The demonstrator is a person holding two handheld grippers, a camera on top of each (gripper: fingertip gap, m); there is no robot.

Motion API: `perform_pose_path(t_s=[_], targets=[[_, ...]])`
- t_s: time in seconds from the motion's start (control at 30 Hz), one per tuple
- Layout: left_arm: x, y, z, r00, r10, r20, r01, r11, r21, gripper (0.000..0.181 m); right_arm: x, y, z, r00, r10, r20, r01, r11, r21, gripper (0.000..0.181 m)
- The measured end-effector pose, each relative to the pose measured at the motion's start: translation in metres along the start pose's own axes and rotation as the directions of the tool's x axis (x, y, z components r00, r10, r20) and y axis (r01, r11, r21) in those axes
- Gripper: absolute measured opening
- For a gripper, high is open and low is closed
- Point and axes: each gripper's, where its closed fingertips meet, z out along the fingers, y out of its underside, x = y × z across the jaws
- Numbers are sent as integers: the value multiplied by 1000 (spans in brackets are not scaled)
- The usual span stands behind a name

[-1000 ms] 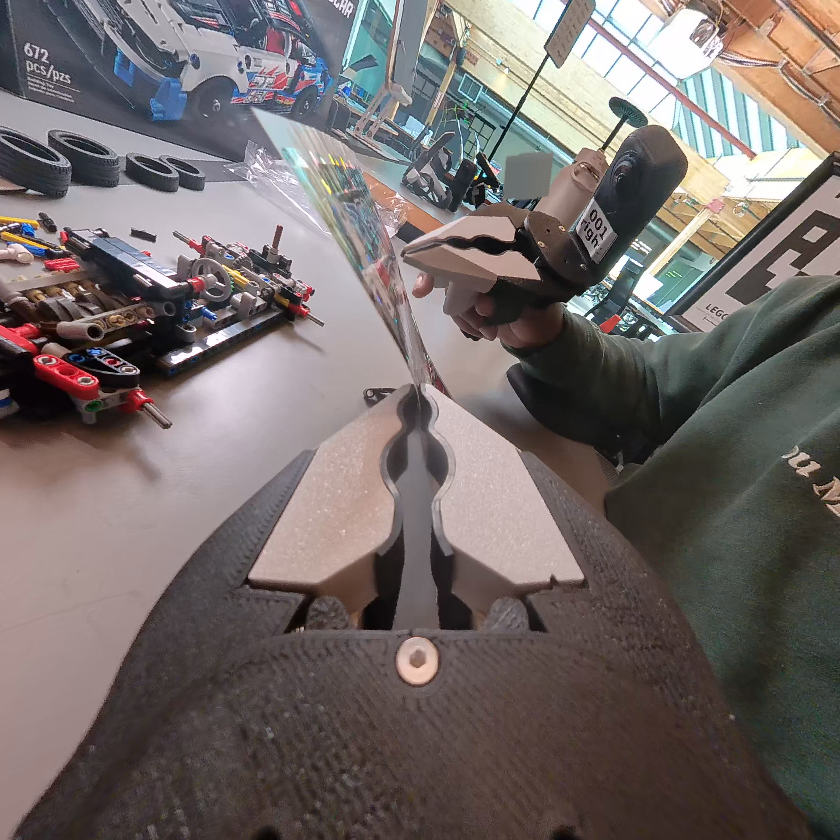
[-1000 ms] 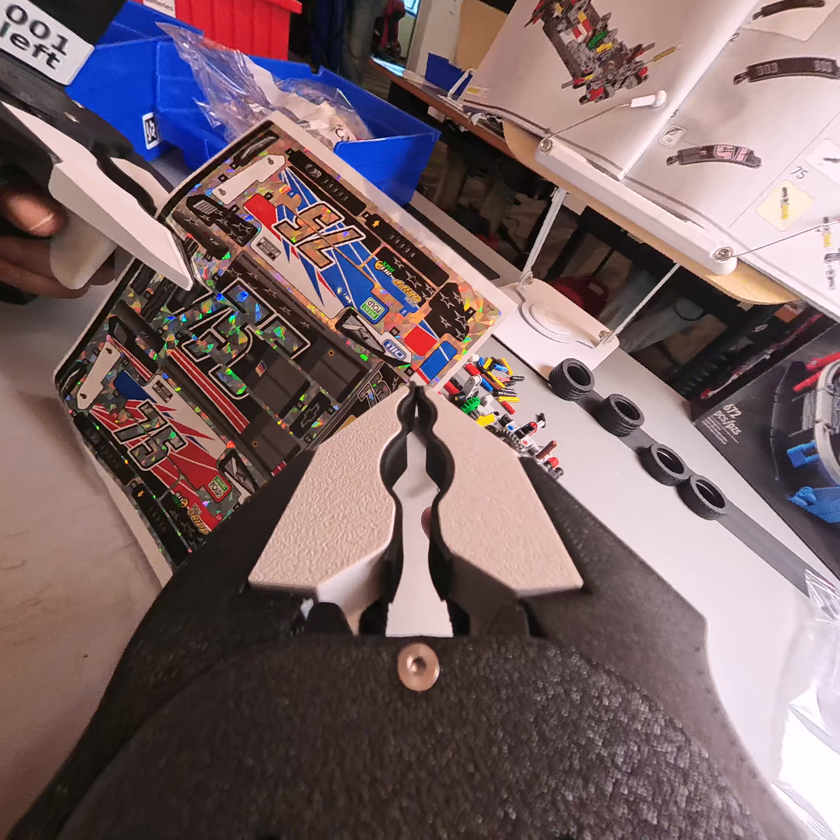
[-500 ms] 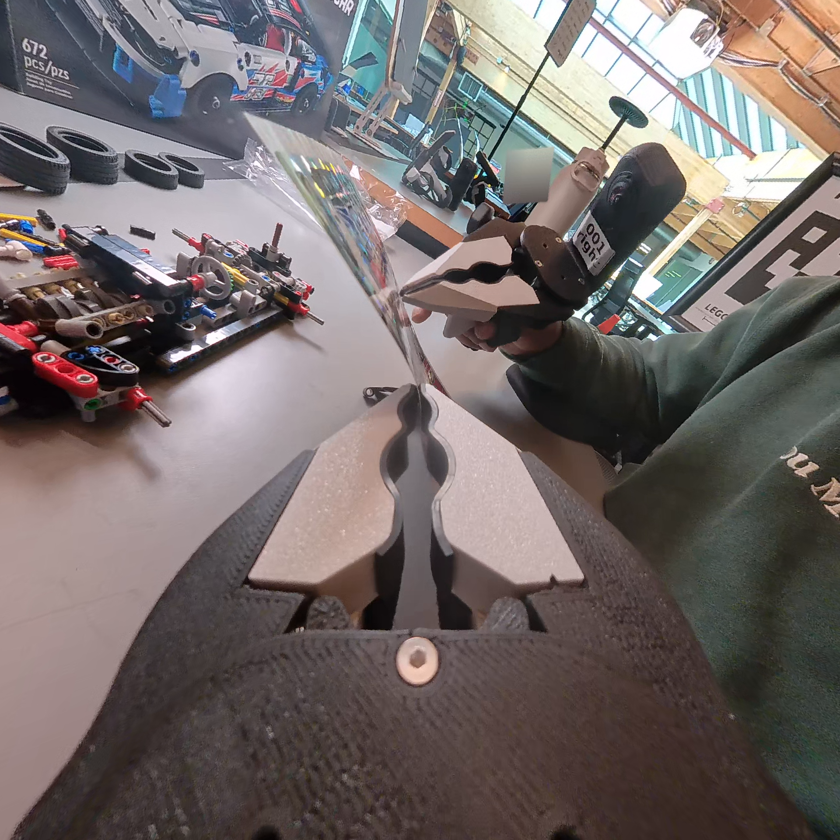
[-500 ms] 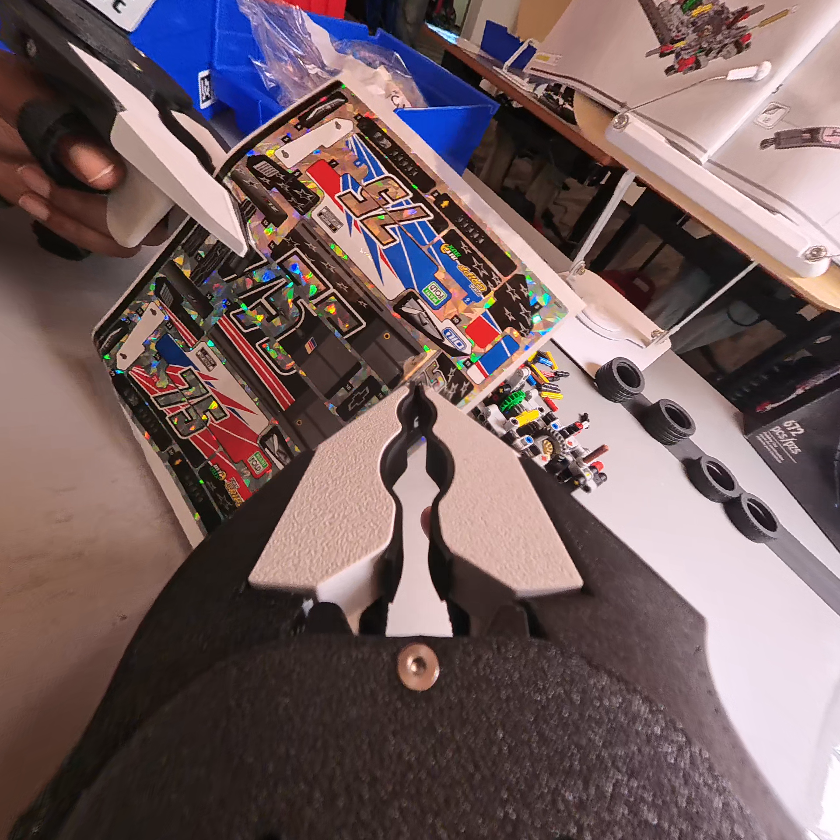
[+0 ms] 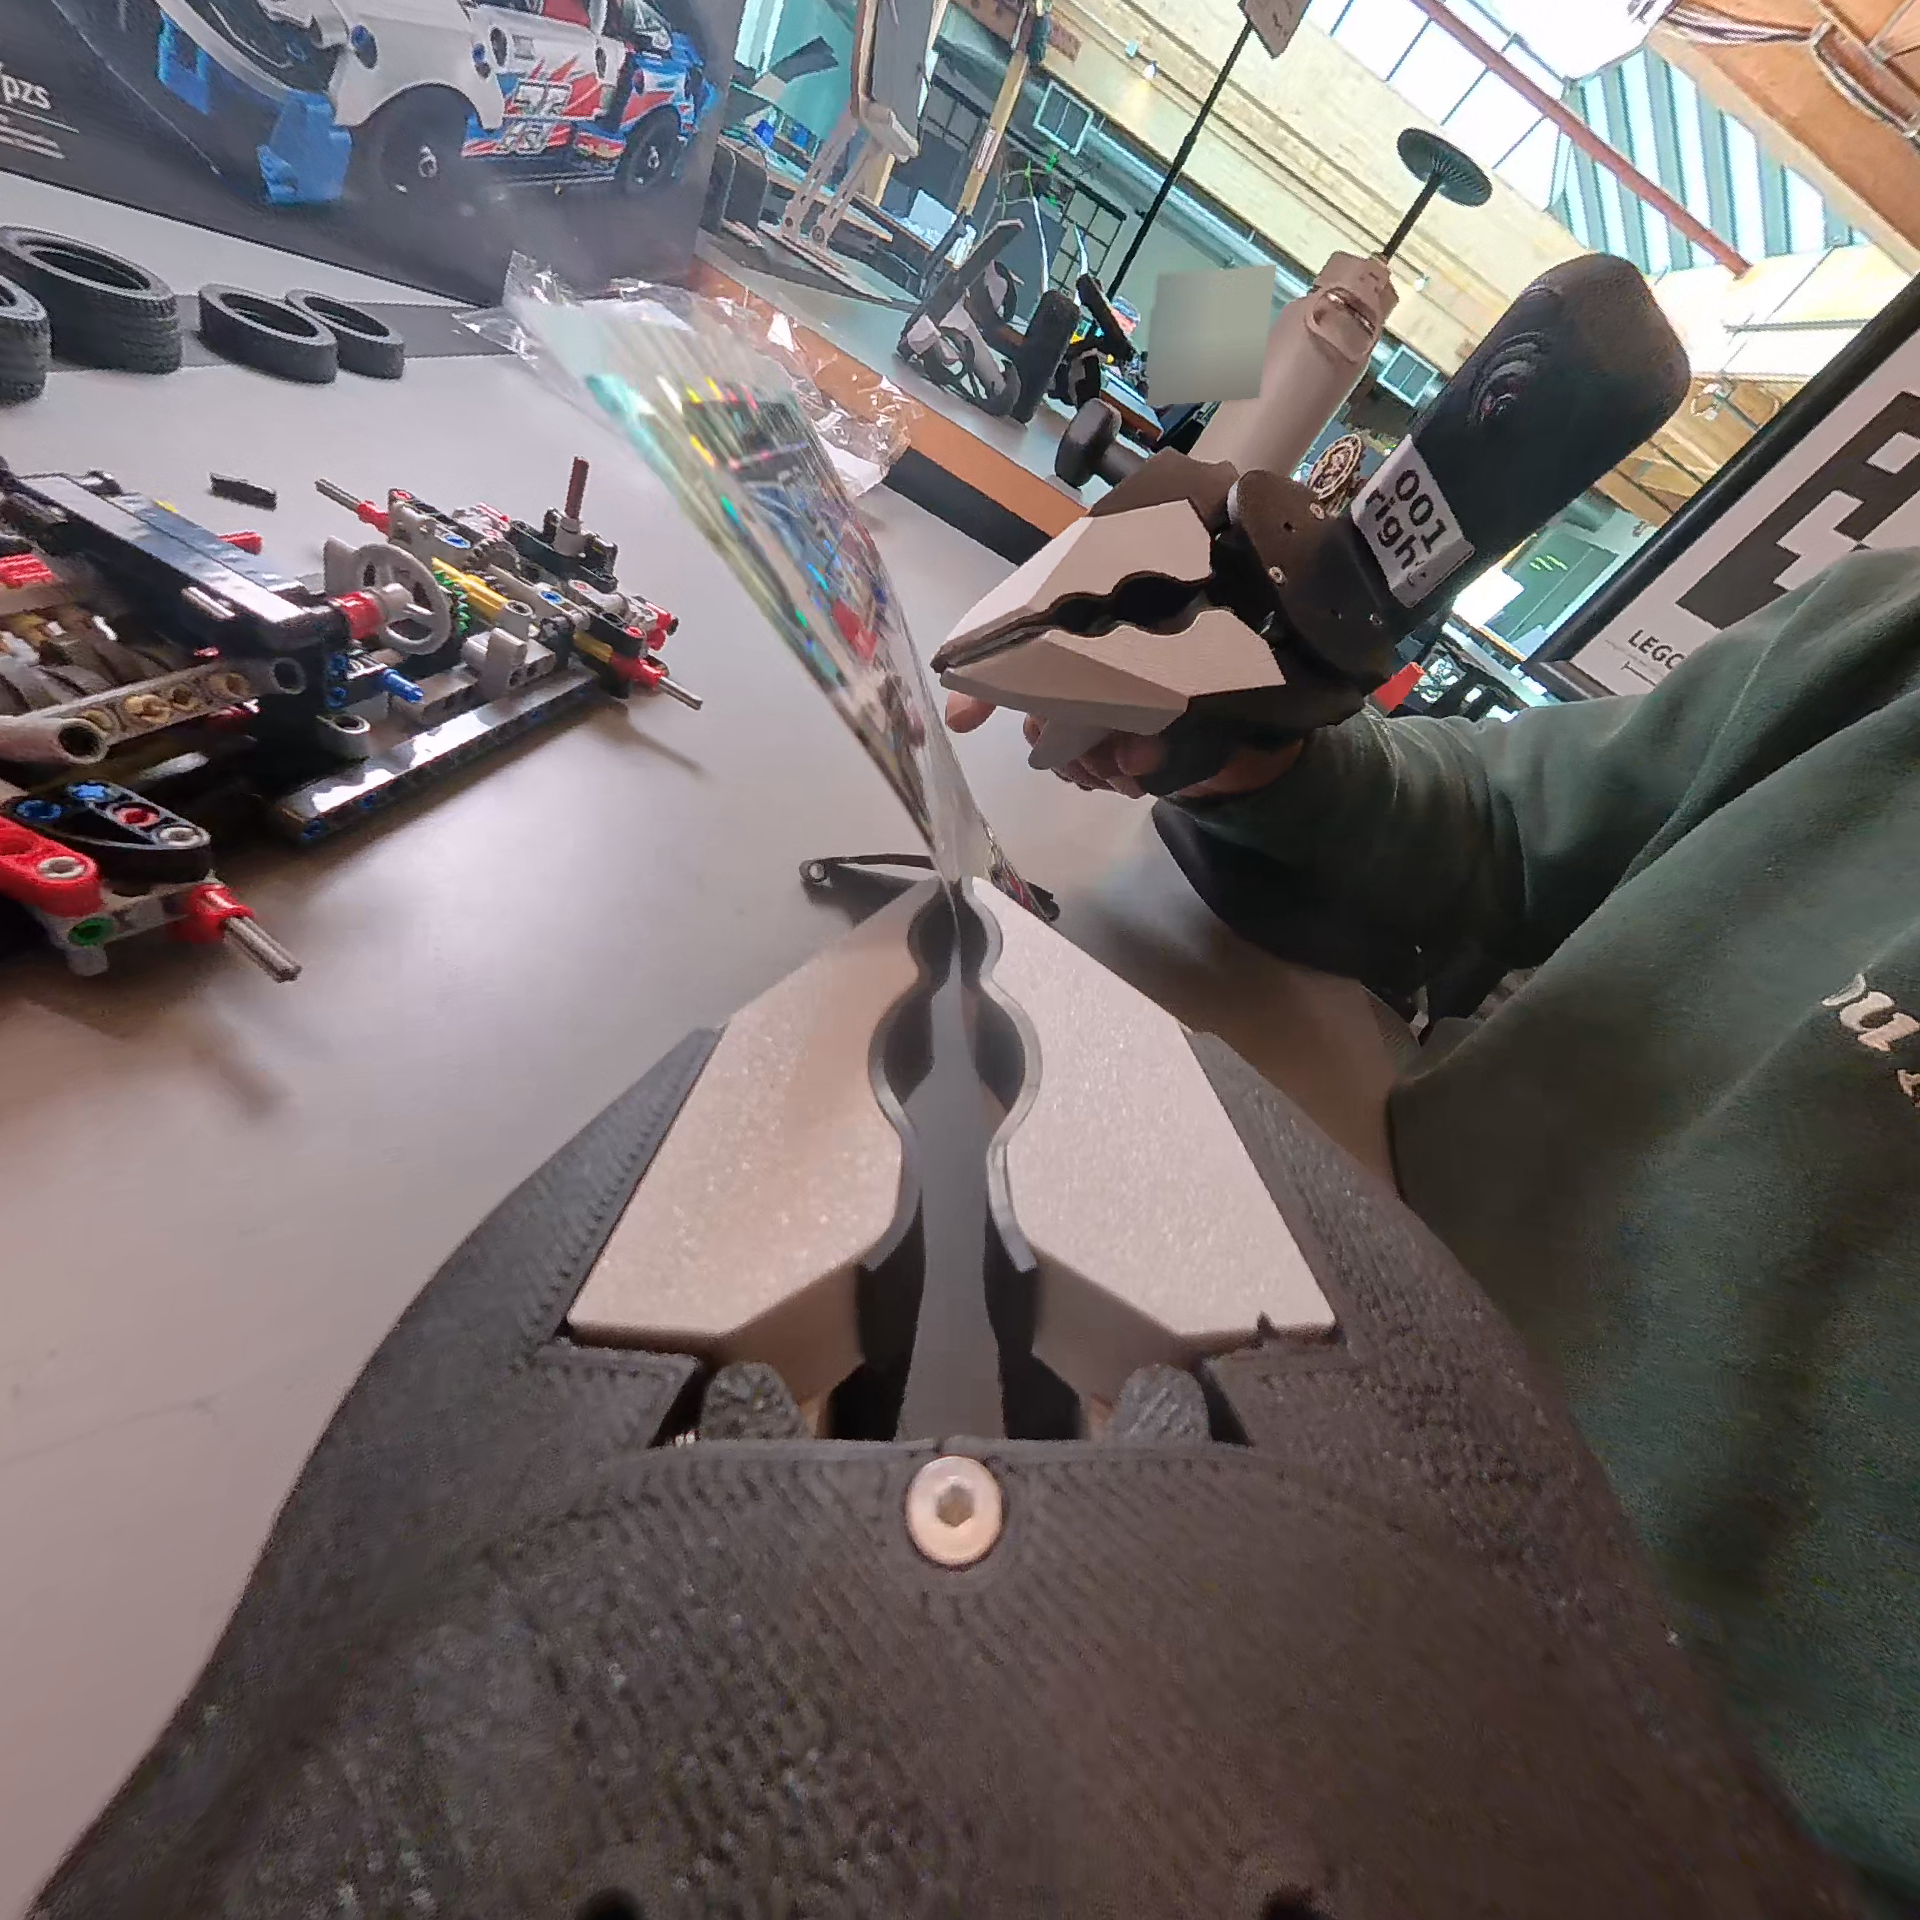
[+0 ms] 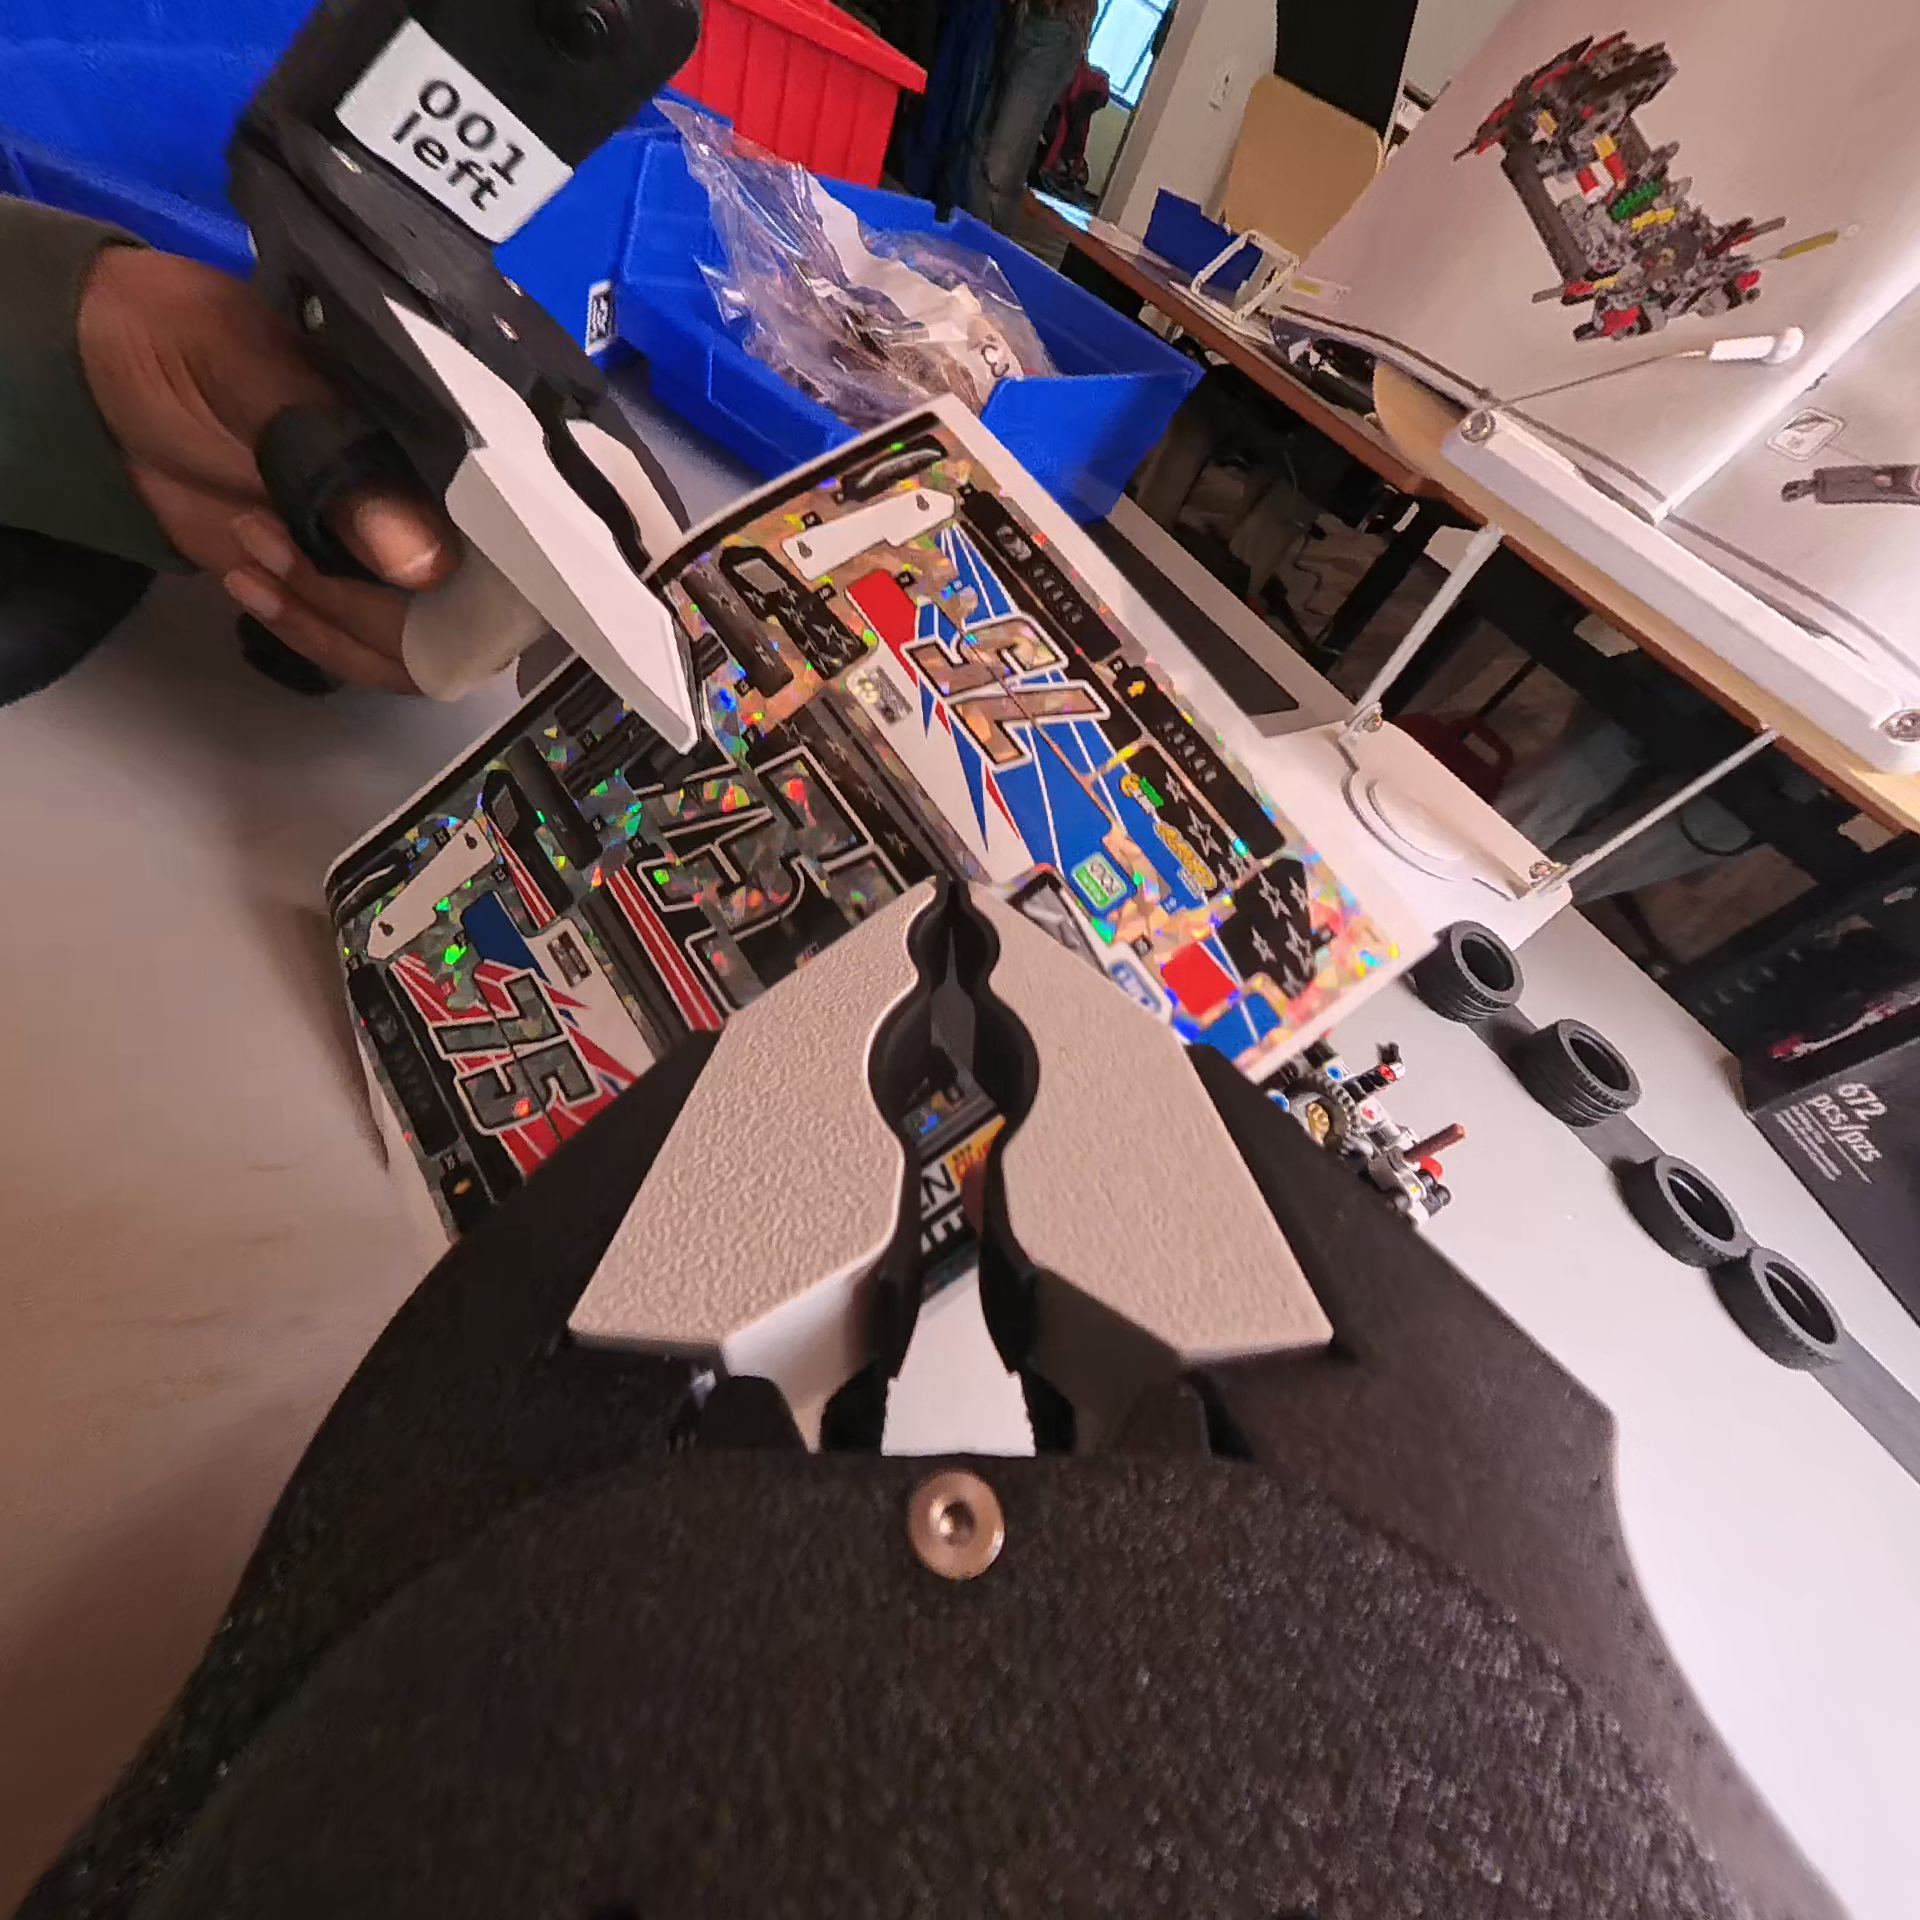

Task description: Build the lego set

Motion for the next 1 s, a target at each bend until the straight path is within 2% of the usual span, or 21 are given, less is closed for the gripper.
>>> perform_pose_path(t_s=[0.47, 0.67, 1.0], targets=[[7, 4, 6, 999, 38, -12, -38, 999, -18, 0, -6, -53, 19, 1000, -26, 2, 26, 995, 93, 0], [10, 3, 5, 999, 46, -22, -46, 999, -15, 0, 3, -49, 24, 998, -33, -45, 36, 997, 65, 0], [8, 0, 2, 999, 45, -17, -45, 999, -1, 0, 22, -34, 11, 994, -44, -99, 47, 998, 28, 0]])
